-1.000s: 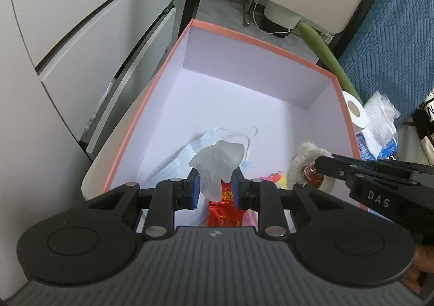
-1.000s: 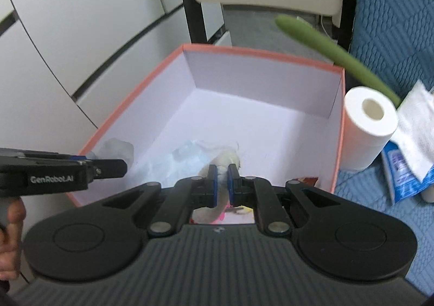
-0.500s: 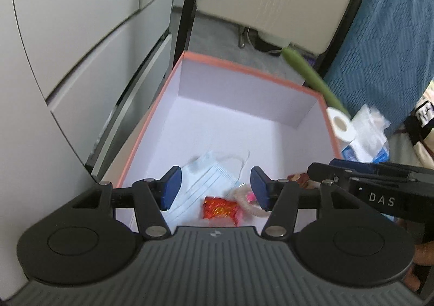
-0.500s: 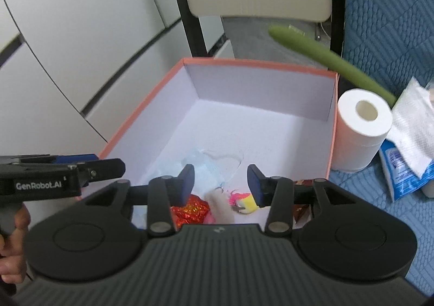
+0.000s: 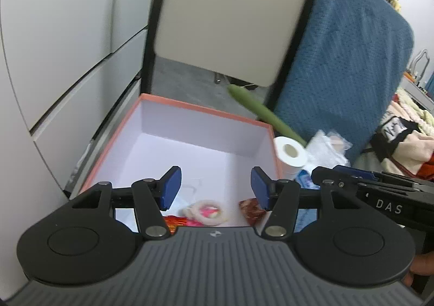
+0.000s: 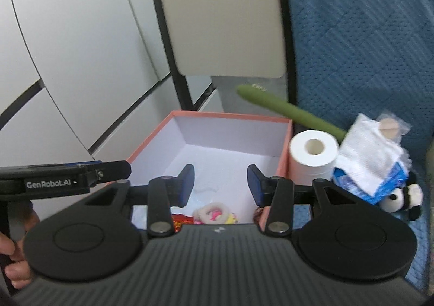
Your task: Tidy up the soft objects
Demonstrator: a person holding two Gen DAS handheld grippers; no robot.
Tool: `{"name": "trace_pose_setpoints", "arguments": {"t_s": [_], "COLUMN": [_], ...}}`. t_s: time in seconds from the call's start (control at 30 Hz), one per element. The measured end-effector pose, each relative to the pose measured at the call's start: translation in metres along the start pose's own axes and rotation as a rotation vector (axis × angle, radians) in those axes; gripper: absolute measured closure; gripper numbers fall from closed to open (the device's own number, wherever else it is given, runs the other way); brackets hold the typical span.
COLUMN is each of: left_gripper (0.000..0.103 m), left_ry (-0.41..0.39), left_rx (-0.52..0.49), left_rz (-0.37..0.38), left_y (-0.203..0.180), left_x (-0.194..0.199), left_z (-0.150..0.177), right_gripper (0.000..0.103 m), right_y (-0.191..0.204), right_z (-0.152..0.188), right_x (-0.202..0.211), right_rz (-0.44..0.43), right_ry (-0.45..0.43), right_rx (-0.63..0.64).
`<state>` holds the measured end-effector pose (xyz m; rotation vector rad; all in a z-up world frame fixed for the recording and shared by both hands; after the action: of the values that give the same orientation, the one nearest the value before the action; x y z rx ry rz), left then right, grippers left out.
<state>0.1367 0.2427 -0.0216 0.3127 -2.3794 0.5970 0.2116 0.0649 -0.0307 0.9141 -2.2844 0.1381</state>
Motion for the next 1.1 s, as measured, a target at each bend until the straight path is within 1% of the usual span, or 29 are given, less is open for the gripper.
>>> {"name": "trace_pose_setpoints", "arguments": {"t_s": [0.1,0.27,0.47,0.6,0.77,1.1], "left_gripper": [0.038,0.038,0.037,0.035,0.034,0.034], "left_ry": [-0.013,-0.019,-0.021,-0.014,0.001,0.021], "left_rx": [-0.021,-0.047,-0.087,-0.096,-0.125,-0.162], "left_rz": [0.013,0.045,0.089,0.117,0.140,0.187], "left_y": [-0.019,-0.047,-0.083,-0.103,-0.127,-0.174], "left_x": [0.002,0.006,0.008,0.006,0.005,-0.010], "left_z": [0.008,0.022,0.037,0.050,0.068,0.104], "right_gripper": [0.057,0.057,0.057,0.057,0.057,0.057], "right_y": [-0.010,-0.029,-0.054,-0.066,-0.083,-0.125], "right_z": [0.002,0.009,0.023,0.034,0.049,0.091], "right_x": [0.013,0.033,0.059,0.075,0.093,0.116], "right_rz": [0.016,0.052,0.109,0.141,0.180,0.238], "right_ry": [-0.016,-0.035,-0.050,-0.052,-0.052,-0.039], "right_rx": [0.006,0.006,-0.009,-0.019,-0.025,-0.105]}}
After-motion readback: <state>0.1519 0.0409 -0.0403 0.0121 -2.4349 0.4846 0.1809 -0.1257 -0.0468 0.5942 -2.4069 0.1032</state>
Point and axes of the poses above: each gripper's, at about its wrist camera, not at the fingertips, and x roughly against the way its jaws point, y to its left, z to its underside, the point moved 7 cm from there along -x, roughly the way its jaws point, and after that the axes turned 10 degrees about x, right-handed, at the moved point
